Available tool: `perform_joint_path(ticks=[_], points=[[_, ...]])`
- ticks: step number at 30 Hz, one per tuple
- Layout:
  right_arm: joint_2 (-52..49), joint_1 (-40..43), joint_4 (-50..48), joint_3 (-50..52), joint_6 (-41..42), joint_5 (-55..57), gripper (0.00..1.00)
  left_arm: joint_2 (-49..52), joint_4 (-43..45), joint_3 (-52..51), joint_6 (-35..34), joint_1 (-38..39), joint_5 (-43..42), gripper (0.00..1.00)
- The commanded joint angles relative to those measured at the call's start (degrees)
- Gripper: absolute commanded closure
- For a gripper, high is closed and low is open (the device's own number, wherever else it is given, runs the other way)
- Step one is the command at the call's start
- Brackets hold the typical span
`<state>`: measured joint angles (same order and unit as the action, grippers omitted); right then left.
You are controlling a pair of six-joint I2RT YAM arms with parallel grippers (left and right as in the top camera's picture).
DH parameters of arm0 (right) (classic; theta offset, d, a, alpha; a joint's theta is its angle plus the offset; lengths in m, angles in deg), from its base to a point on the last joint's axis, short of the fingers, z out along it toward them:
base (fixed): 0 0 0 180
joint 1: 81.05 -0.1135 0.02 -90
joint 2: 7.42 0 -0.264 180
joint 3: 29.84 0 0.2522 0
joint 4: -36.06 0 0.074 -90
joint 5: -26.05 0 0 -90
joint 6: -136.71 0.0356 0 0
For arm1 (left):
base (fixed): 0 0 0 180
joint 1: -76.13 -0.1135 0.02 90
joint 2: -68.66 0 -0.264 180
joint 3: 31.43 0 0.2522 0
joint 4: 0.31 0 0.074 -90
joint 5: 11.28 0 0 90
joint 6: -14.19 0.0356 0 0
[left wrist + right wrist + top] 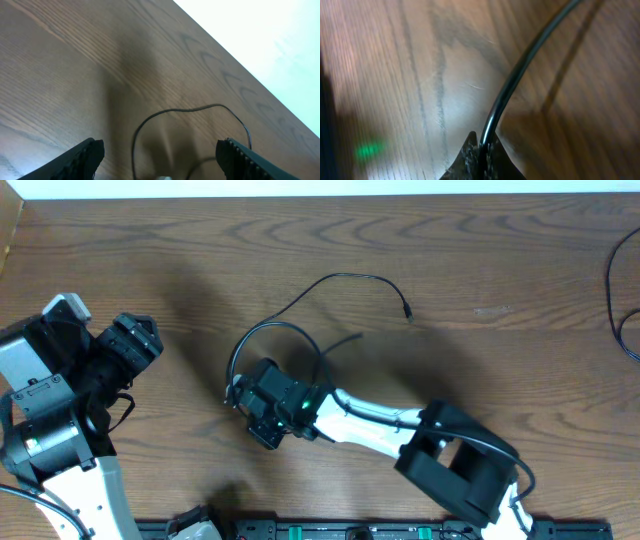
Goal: Untangle cables
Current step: 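Grasp the center black cable with the right gripper, then carry the black cable to the right edge and release it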
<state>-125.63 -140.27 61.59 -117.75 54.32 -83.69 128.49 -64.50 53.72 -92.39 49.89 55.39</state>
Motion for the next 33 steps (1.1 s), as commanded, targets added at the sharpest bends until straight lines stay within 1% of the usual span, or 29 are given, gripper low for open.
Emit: perform_joint_path(ticks=[1, 4, 5, 8, 11, 12, 14, 15, 16, 18, 21, 23, 27, 29, 33], points=[[11.91, 4.94, 6.67, -0.90, 3.28, 2.89, 0.99, -0.26, -0.63, 0.96, -0.22, 0.09, -0.70, 0.23], [21.09, 9.81, 12.31, -1.81, 3.02, 9.01, 0.99, -0.26, -1.42, 0.96, 0.04, 0.70, -0.70, 0.23], [27.47, 13.84, 14.53, -2.56, 3.04, 13.81, 0.99, -0.20, -1.90, 0.96, 0.24, 1.31, -0.68, 0.22], [37.42, 21.92, 18.16, -4.87, 0.94, 22.86, 0.99, 0.02, -2.25, 0.96, 0.24, 2.51, -0.70, 0.22], [47.50, 33.59, 19.30, -8.00, 0.42, 34.47, 0.99, 0.04, -3.28, 0.94, 0.44, 3.96, -0.68, 0.22], [49.64, 36.79, 19.08, -8.70, 0.42, 35.67, 0.99, 0.04, -3.54, 0.94, 0.44, 4.28, -0.68, 0.22], [54.58, 46.25, 18.05, -10.32, 0.26, 35.98, 0.99, 0.07, -3.74, 0.94, 0.42, 5.09, -0.70, 0.23], [57.72, 53.66, 17.49, -11.04, 0.24, 34.32, 0.99, 0.07, -3.76, 0.94, 0.44, 5.53, -0.68, 0.22], [58.82, 56.68, 17.33, -11.19, 0.22, 33.38, 0.99, 0.07, -3.78, 0.94, 0.44, 5.79, -0.68, 0.22], [61.90, 68.52, 18.05, -11.26, -0.55, 27.21, 0.99, 0.07, -3.78, 0.94, 0.42, 6.64, -0.68, 0.22], [62.34, 77.96, 21.79, -11.23, -2.56, 20.79, 0.99, 0.07, -3.80, 0.94, 0.42, 7.72, -0.68, 0.22], [60.89, 82.23, 25.31, -10.97, -3.63, 19.39, 0.99, 0.07, -4.15, 0.94, 0.44, 8.46, -0.68, 0.22], [57.27, 82.38, 26.91, -10.58, -3.65, 19.12, 0.99, 0.07, -5.97, 0.94, 2.60, 9.35, -0.68, 0.22], [54.45, 82.40, 28.55, -10.58, -4.61, 19.12, 0.99, 0.07, -6.95, 0.94, 3.89, 9.35, -0.68, 0.22], [48.83, 82.44, 31.95, -10.58, -7.98, 19.28, 0.99, 0.07, -7.80, 0.94, 3.89, 9.35, -0.68, 0.22]])
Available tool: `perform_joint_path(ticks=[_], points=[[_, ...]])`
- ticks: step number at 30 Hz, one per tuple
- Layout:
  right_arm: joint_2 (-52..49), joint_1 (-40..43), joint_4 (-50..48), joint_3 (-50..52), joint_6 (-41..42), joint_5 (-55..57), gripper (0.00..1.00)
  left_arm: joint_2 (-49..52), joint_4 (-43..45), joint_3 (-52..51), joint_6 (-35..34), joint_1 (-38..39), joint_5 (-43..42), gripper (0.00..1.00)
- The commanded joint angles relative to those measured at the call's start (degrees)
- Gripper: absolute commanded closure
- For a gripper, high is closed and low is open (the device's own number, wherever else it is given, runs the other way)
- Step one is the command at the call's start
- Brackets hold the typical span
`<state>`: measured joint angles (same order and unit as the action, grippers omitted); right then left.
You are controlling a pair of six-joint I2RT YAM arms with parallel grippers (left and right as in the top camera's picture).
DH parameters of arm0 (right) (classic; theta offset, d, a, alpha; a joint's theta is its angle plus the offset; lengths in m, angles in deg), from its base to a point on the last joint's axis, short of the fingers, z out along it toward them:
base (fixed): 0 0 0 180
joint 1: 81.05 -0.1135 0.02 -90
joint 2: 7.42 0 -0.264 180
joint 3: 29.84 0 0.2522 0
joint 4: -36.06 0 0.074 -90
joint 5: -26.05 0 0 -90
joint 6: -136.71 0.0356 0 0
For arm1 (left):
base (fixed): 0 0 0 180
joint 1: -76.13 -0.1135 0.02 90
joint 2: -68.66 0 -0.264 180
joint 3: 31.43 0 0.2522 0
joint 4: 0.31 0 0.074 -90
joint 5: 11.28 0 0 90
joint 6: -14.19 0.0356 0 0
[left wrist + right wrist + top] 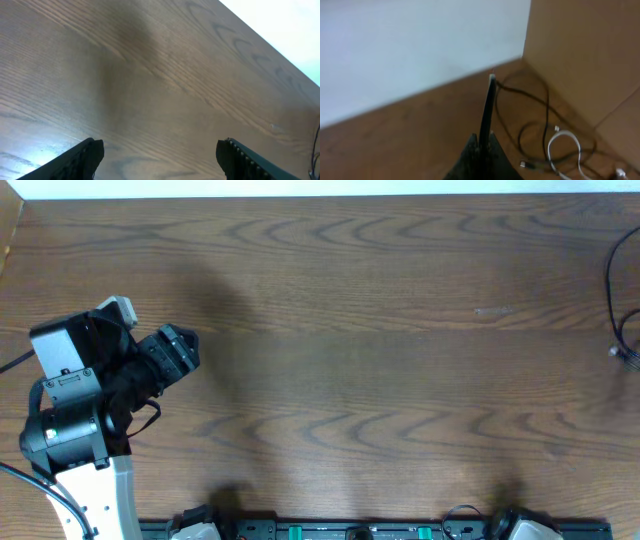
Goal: Untangle cables
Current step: 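Carry the black cable to the right edge and release it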
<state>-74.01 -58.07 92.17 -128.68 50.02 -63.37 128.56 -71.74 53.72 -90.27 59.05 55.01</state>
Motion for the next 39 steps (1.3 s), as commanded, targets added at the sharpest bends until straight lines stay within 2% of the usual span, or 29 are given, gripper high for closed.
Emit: perform_joint_path(ticks=[1, 6, 10, 17, 22, 30, 31, 32, 33, 34, 37, 39], points=[[-4.20, 0.26, 2.14, 0.35, -3.65, -0.57, 0.99, 0.00, -0.83, 0.94, 1.77, 0.20, -0.31, 0.22], [-10.88, 1.99, 2.99, 0.33, -2.86, 0.98, 0.99, 0.00, -2.86, 0.94, 3.72, 0.20, -0.31, 0.22], [-16.50, 8.31, -0.09, 0.33, 1.92, 0.17, 0.99, 0.00, -4.50, 0.94, 4.39, 0.20, -0.31, 0.22], [-25.46, 20.96, -9.99, 0.33, 6.32, -14.73, 0.99, 0.00, -6.27, 0.94, 7.41, 0.20, -0.33, 0.22], [-31.17, 26.80, -13.09, 0.33, 9.07, -16.85, 0.99, 0.02, -6.36, 0.94, 8.37, 0.22, -0.33, 0.22], [-40.00, 37.11, -13.00, 0.35, 18.82, -15.28, 0.98, 1.57, -5.73, 0.83, 12.57, 7.69, -0.22, 0.22], [-40.61, 38.25, -12.87, 0.35, 19.23, -16.92, 0.85, 1.88, -5.44, 0.83, 12.57, 8.52, -0.22, 0.22], [-40.96, 38.80, -12.87, 0.35, 19.23, -18.25, 0.64, 2.12, -5.07, 0.83, 12.57, 9.14, -0.24, 0.22], [-41.24, 39.54, -12.81, 0.35, 19.39, -20.81, 0.17, 2.34, -4.52, 0.83, 12.57, 9.84, -0.24, 0.22], [-41.33, 39.93, -12.41, 0.35, 19.41, -22.51, 0.01, 2.62, -3.91, 0.83, 12.57, 10.49, -0.26, 0.22], [-41.33, 39.93, -5.66, 0.35, 24.35, -22.16, 0.01, 3.37, -3.10, 0.83, 12.57, 12.24, -0.24, 0.22], [-41.33, 39.47, 0.61, 0.35, 31.47, -19.04, 0.01, 3.48, -3.13, 0.83, 12.76, 12.76, -0.26, 0.22]])
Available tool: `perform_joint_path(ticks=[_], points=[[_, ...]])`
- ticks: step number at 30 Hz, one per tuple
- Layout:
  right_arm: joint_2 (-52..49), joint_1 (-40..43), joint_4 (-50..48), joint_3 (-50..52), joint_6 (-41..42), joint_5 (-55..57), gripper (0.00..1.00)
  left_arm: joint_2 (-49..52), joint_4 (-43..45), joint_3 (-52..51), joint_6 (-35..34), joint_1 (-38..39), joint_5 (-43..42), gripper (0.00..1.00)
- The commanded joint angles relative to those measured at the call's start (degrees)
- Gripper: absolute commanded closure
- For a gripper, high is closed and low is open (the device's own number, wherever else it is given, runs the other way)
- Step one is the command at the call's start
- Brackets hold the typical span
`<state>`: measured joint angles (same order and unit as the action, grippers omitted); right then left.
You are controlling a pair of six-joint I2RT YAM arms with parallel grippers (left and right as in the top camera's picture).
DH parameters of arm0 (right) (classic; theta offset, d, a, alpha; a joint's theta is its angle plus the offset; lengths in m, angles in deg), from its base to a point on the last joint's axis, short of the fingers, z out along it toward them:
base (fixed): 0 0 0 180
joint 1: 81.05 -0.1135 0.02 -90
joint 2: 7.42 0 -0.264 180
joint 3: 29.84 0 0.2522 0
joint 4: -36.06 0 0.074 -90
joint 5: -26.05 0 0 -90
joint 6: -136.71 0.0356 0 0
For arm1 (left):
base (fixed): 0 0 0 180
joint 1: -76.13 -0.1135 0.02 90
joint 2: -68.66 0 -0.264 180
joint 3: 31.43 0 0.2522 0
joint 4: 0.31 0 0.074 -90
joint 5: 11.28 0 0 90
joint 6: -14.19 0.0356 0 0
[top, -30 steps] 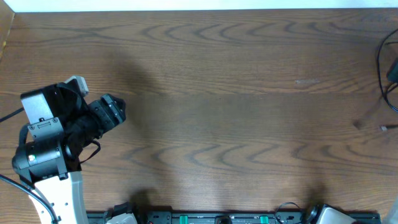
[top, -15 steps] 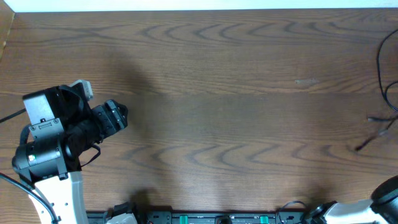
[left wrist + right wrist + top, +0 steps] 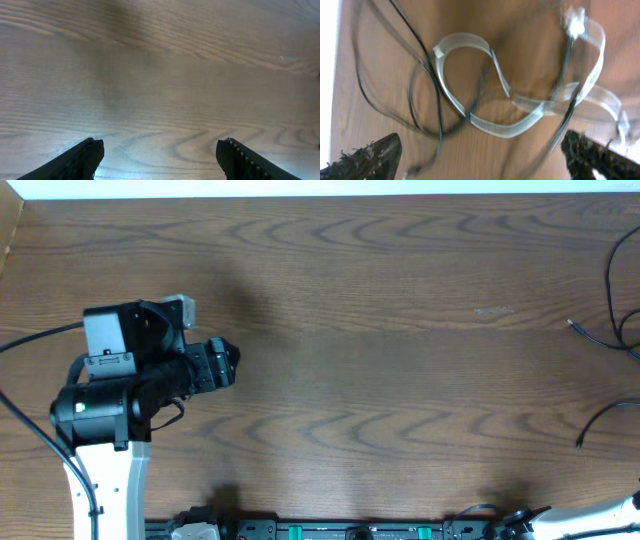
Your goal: Untangle cables
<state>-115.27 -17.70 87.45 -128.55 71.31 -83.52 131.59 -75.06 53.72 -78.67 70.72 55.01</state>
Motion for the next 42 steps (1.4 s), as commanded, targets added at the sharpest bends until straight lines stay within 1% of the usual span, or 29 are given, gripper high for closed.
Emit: perform_joint_path(ticks=[1, 2, 3, 4, 5, 9, 10, 12, 13, 14, 15, 17, 18, 19, 20, 21, 22, 25, 27, 28, 31, 36, 39, 42], points=[[-0.07, -1.22, 7.54, 0.22, 13.40, 2.21, 0.01, 0.39, 0.20, 0.83, 1.18, 1.27, -0.26, 0.22], [-0.07, -1.90, 11.32, 0.22, 18.53, 3.15, 0.01, 0.37, 0.20, 0.83, 1.18, 1.27, -0.26, 0.22], [-0.07, -2.40, 13.49, 0.22, 20.90, 3.02, 0.01, 0.39, 0.20, 0.83, 1.18, 1.27, -0.26, 0.22], [-0.07, -3.63, 17.49, 0.22, 22.75, 2.60, 0.01, 0.39, 0.20, 0.83, 1.18, 1.27, -0.26, 0.22], [-0.07, -4.63, 19.67, 0.22, 22.43, 2.51, 0.01, 0.39, 0.22, 0.83, 1.18, 1.27, -0.26, 0.22], [-0.07, -11.82, 25.64, 0.24, 8.96, 2.51, 0.01, 0.39, 0.13, 0.83, 1.16, 1.27, -0.28, 0.22], [-0.07, -14.56, 26.84, 0.28, 4.07, 2.51, 0.02, 0.39, 0.15, 0.83, 1.16, 1.27, -0.28, 0.22], [-0.07, -18.43, 27.41, 0.37, -1.46, 2.51, 0.05, 0.39, 0.15, 0.83, 1.18, 1.27, -0.26, 0.22], [-0.07, -21.31, 27.61, 0.37, -6.08, 2.47, 0.04, 0.42, 0.15, 0.83, 1.18, 1.27, -0.24, 0.22], [-0.07, -22.60, 27.80, 0.37, -8.07, 2.45, 0.04, 0.39, 0.15, 0.83, 1.18, 1.27, -0.22, 0.22], [-0.07, -24.94, 28.17, 0.37, -12.00, 1.81, 0.03, 0.39, 0.17, 0.83, 1.18, 1.27, 0.00, 0.22], [-0.07, -29.83, 28.39, 0.37, -21.35, -2.45, 0.01, 0.39, 0.17, 0.83, 1.40, 1.27, 0.37, 0.22], [-0.07, -31.95, 28.41, 0.37, -24.81, -4.61, 0.04, 0.39, 0.22, 0.83, 1.73, 1.27, 0.37, 0.22], [-0.02, -35.23, 28.98, 0.35, -29.09, -6.56, 0.12, 0.39, 0.26, 0.83, 2.47, 1.27, 0.37, 0.22], [0.17, -36.94, 29.53, 0.35, -30.69, -6.47, 0.16, 0.31, 0.37, 0.83, 3.10, 1.27, 0.35, 0.22], [0.52, -40.02, 30.51, 0.35, -32.92, -5.14, 0.18, 0.24, 0.57, 0.83, 3.28, 1.27, 0.37, 0.22], [1.70, -44.52, 30.99, 0.35, -33.22, -1.88, 0.17, -0.09, 0.85, 0.83, 3.30, 1.27, 0.35, 0.22], [5.25, -51.12, 31.21, 0.35, -33.29, 0.26, 0.01, -1.36, 0.81, 0.83, 3.76, 1.27, 0.35, 0.22], [8.90, -55.23, 31.30, 0.35, -33.27, 0.83, 0.00, -2.91, 0.83, 0.83, 3.80, 1.27, 0.37, 0.22], [12.98, -58.71, 31.28, 0.35, -32.89, 0.83, 0.01, -4.59, 0.85, 0.83, 4.39, 1.27, 0.37, 0.22], [22.43, -64.46, 31.01, 0.35, -28.81, 0.81, 0.01, -8.22, 0.79, 0.83, 4.35, 1.27, 2.40, 0.22], [35.28, -70.75, 32.35, 0.35, -23.91, 0.85, 0.01, -13.29, 0.13, 0.83, 4.33, 1.27, 3.63, 0.21], [45.83, -74.77, 35.58, 0.35, -20.59, 5.46, 0.01, -17.33, 0.22, 0.83, 4.37, 1.27, 3.63, 0.22], [52.39, -76.54, 38.64, 0.37, -19.67, 8.13, 0.01, -20.04, 0.90, 0.83, 4.37, 1.27, 3.63, 0.21]])
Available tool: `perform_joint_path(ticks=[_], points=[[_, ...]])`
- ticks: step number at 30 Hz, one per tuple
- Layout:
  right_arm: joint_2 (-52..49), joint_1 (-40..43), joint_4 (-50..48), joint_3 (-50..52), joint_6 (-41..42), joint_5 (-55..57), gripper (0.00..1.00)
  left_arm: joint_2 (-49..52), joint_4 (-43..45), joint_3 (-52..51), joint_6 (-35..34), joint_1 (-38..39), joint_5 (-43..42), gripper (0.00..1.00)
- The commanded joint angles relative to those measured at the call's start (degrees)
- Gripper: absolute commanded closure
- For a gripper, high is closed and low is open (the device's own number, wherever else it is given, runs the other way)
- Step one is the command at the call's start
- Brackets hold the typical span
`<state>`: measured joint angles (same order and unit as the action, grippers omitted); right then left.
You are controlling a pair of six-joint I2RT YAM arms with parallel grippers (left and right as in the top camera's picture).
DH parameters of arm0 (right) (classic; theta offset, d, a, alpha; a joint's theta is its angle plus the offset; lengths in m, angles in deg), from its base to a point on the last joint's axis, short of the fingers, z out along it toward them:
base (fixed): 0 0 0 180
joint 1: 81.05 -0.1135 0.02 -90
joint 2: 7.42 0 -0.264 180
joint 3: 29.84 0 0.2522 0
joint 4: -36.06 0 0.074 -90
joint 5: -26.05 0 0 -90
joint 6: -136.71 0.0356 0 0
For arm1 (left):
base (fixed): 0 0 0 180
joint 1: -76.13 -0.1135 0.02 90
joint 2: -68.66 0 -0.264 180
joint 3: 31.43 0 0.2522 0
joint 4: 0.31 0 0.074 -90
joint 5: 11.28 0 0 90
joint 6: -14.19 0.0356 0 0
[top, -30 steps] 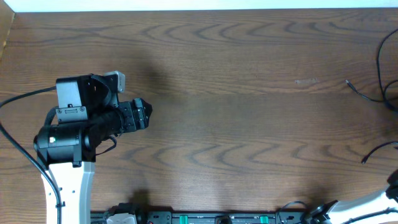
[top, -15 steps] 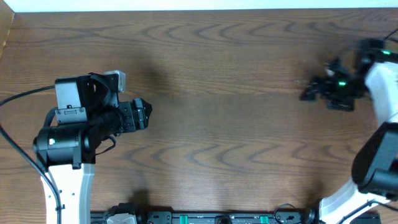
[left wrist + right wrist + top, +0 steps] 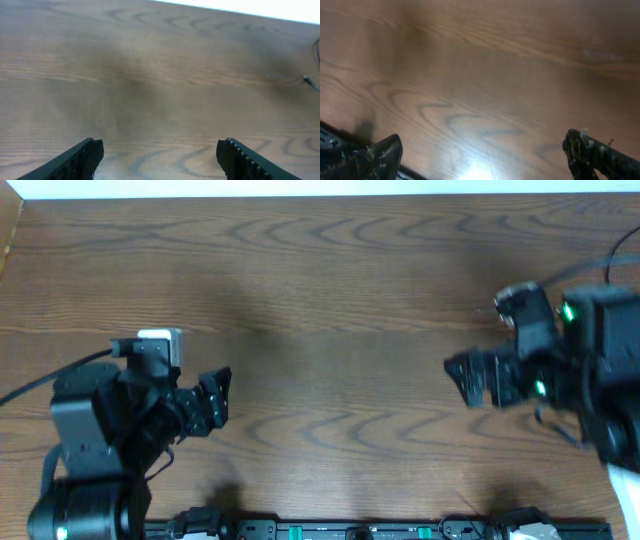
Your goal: Untangle cables
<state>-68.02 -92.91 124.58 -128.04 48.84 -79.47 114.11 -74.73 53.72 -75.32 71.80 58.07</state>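
Bare wood lies under both grippers. My left gripper (image 3: 212, 402) (image 3: 160, 148) hangs open over the table's left half with nothing between its fingers. My right gripper (image 3: 464, 379) (image 3: 482, 143) is open too, over the right half, also holding nothing. Of the cables only a thin black strand (image 3: 624, 259) shows at the far right edge, partly hidden by the right arm. The left wrist view catches a black cable end (image 3: 310, 82) at its right border. The rest of the cables are out of view.
A black rail with green-lit hardware (image 3: 350, 531) runs along the table's front edge. The left arm's body (image 3: 90, 430) fills the lower left corner and the right arm's body (image 3: 600, 370) the right side. White wall (image 3: 280, 7) lies beyond the far edge.
My right arm, then out of the overhead view with its open gripper over a heap of white and black cables, now stands over the table's right half above bare wood. The left arm drew back slightly.
My right gripper was first shut on a black cable looped in the table's middle. Then the cable and arm were gone from the overhead view, the gripper still shut on it beside other cables. Then it was open over that heap. Now it is over the table again, holding nothing.
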Motion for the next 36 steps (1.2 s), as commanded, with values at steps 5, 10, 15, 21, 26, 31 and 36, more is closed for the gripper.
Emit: perform_joint_path(ticks=[5, 10, 15, 21, 26, 31, 36], points=[[16.63, -1.64, 6.27, -0.13, 3.72, 5.55, 0.01, -4.87, 0.94, 0.83, 1.05, 0.20, 0.79, 0.21], [29.64, -1.64, 12.07, -0.13, 4.48, 7.74, 0.01, -5.01, 1.42, 0.83, 1.01, 0.20, 0.74, 0.21], [40.57, 0.04, 15.17, -0.15, 4.07, 10.29, 0.01, -5.01, 2.03, 0.83, 0.98, 0.20, 0.76, 0.21], [49.92, 4.04, 15.41, -0.15, 2.64, 11.17, 0.01, -5.01, 2.27, 0.83, 0.98, 0.20, 0.76, 0.21], [50.60, 6.12, 18.51, -0.15, 1.38, 12.07, 0.01, -5.01, 2.45, 0.83, 0.98, 0.20, 0.76, 0.21], [50.60, 10.10, 20.26, -0.17, 0.74, 11.76, 0.01, -5.01, 2.43, 0.83, 0.98, 0.20, 0.76, 0.21], [50.75, 14.14, 22.53, -1.70, -0.98, 10.19, 0.01, -5.01, 2.40, 0.83, 1.01, 0.20, 0.76, 0.21]])
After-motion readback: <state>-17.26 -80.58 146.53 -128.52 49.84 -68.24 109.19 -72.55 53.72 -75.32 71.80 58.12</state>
